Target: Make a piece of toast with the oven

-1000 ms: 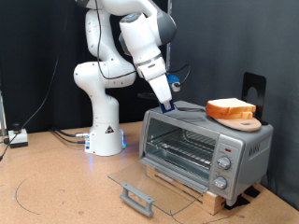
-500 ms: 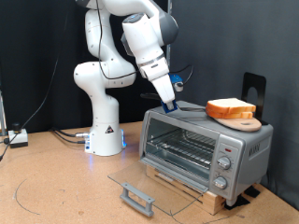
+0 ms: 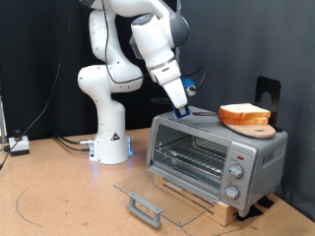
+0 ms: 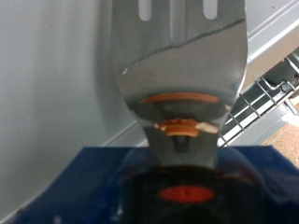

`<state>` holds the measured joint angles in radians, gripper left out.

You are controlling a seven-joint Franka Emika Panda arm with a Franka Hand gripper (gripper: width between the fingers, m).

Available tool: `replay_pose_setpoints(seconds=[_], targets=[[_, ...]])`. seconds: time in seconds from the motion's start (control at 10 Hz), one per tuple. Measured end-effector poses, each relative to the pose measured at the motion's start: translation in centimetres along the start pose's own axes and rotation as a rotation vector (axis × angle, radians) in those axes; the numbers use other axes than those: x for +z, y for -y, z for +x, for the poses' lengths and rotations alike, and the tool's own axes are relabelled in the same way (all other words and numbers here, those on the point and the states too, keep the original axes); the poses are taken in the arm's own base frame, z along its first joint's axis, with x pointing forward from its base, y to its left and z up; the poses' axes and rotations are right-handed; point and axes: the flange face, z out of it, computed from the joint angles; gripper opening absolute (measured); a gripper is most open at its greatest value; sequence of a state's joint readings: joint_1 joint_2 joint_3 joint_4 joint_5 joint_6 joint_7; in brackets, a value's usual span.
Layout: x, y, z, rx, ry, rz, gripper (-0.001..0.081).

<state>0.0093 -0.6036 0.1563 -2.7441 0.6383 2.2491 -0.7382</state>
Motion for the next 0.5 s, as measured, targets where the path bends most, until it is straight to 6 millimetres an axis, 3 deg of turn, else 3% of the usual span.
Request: replay_pose_setpoints(seconds=[0.5], targets=[[-0.38, 0.65, 0.58, -0.007, -0.014, 0.015, 0.0396]])
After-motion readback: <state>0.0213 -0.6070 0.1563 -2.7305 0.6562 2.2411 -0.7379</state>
